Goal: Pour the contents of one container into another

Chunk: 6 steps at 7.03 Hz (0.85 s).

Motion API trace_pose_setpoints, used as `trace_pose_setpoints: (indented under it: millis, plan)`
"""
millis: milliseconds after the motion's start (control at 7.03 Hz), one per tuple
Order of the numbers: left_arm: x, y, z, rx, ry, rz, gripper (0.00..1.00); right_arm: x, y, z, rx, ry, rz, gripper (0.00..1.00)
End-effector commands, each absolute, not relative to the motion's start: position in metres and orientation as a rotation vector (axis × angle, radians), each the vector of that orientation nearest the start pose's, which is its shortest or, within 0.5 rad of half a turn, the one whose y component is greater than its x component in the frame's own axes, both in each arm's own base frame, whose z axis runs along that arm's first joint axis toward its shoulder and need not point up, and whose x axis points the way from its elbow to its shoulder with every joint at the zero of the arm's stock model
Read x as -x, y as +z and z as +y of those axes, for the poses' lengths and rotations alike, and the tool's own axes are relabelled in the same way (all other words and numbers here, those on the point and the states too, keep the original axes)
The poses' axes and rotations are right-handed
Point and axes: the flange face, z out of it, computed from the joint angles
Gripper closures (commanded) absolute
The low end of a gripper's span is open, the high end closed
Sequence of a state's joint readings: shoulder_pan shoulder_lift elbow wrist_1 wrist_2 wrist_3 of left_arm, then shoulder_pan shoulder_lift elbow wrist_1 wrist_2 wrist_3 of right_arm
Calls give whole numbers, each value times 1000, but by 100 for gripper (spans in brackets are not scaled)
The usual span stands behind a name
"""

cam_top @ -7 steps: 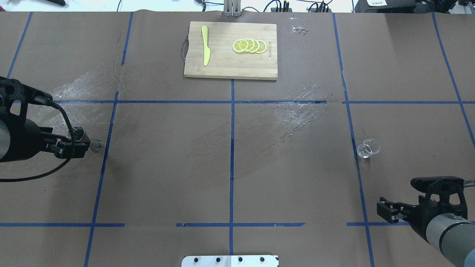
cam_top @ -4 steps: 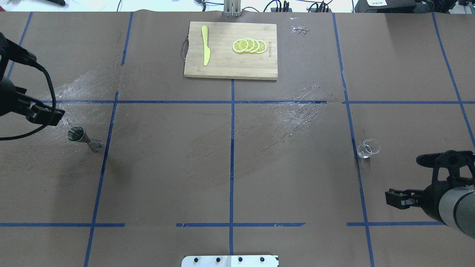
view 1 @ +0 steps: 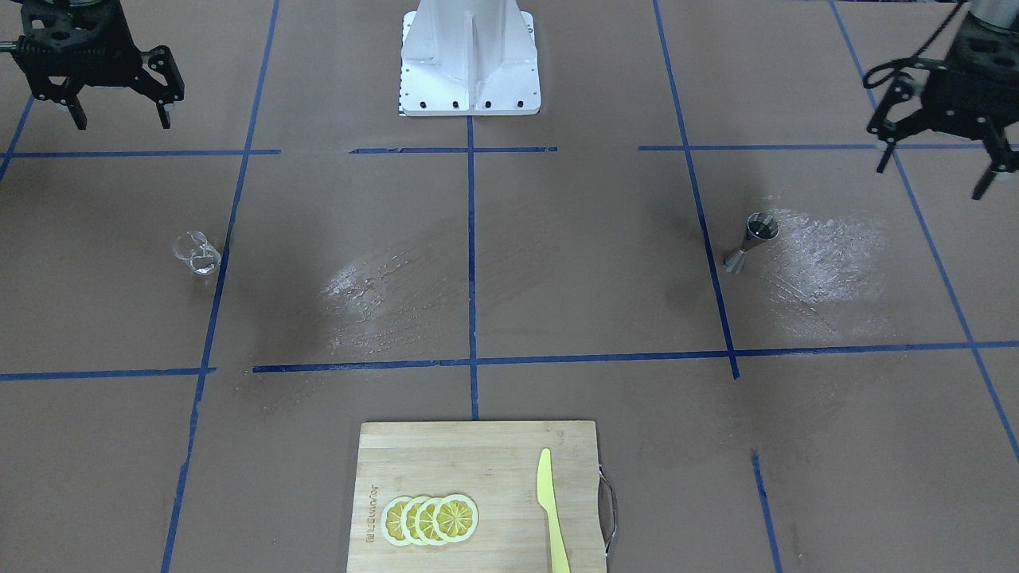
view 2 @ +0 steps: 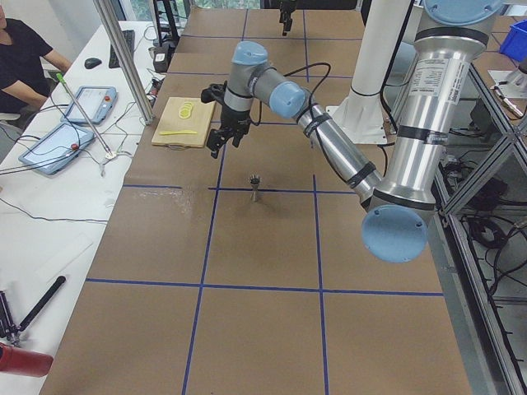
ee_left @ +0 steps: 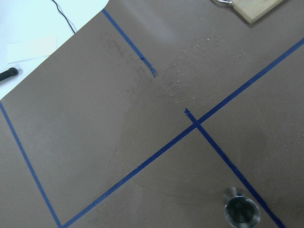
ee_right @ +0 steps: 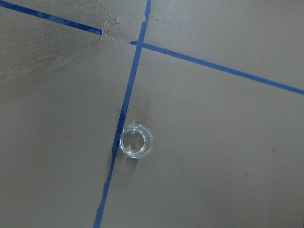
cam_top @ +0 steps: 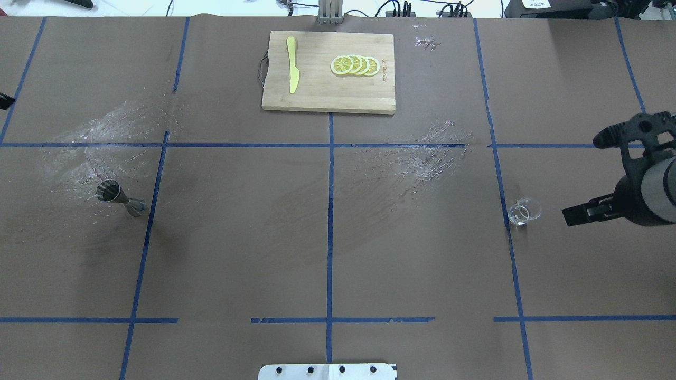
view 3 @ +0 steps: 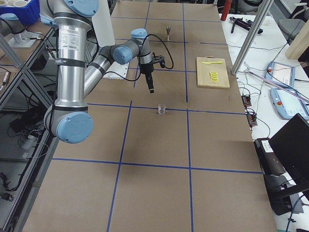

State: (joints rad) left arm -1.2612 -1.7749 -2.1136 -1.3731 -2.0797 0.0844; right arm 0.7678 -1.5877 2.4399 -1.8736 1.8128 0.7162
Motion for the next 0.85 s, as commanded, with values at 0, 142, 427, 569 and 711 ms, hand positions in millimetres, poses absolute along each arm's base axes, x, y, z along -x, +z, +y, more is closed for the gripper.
trace_pose_setpoints:
  millis: [0,142,427,569,711]
  plan:
    - [19,419,-568,-402,505,640,0,126,347,-424,-176,-212,-632,0]
    - [44,457,-577,-360,473,667,0,77,383,-455,-160,-262,-687,0]
    - [67,519,-571,-255,367,740,0,-9,448,-479,-127,-208,-774,0]
    - [75,541,-564,-223,343,748,0,-36,484,-482,-114,-219,-793,0]
    - [75,567,-545,-195,330,754,0,-36,504,-485,-72,-195,-791,0]
